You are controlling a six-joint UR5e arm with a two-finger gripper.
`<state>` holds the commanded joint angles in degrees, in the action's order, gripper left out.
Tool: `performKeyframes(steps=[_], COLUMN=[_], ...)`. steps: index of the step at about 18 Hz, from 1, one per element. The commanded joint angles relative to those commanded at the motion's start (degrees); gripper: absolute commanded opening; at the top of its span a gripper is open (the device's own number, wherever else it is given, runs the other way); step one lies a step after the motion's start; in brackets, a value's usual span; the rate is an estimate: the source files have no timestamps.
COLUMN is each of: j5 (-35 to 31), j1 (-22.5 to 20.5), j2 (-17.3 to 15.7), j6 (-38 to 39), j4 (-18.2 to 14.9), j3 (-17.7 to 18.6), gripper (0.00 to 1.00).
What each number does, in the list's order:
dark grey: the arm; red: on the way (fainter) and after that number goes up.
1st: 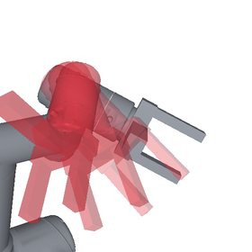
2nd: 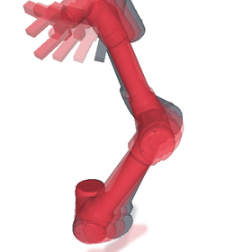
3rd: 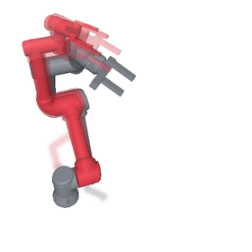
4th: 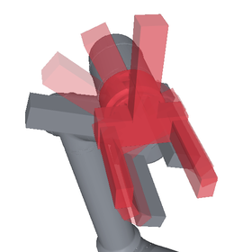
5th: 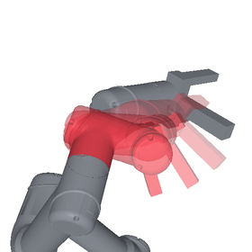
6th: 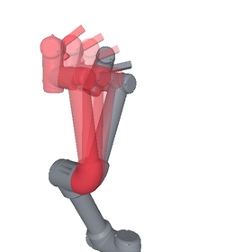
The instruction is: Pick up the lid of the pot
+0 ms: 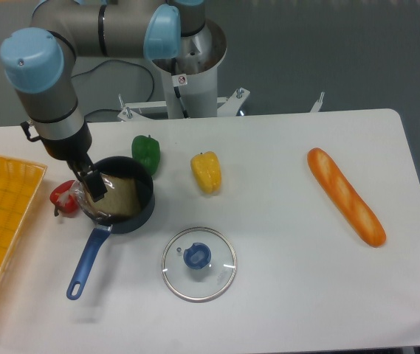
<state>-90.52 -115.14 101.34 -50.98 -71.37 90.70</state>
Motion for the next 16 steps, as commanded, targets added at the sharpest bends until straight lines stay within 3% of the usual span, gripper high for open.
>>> performKeyframes(steps=[16], j5=[0.0], j1=[0.27], j2=[0.09], j6=[0.53], j4=[1.14], j3=[1.67], gripper=[1.0])
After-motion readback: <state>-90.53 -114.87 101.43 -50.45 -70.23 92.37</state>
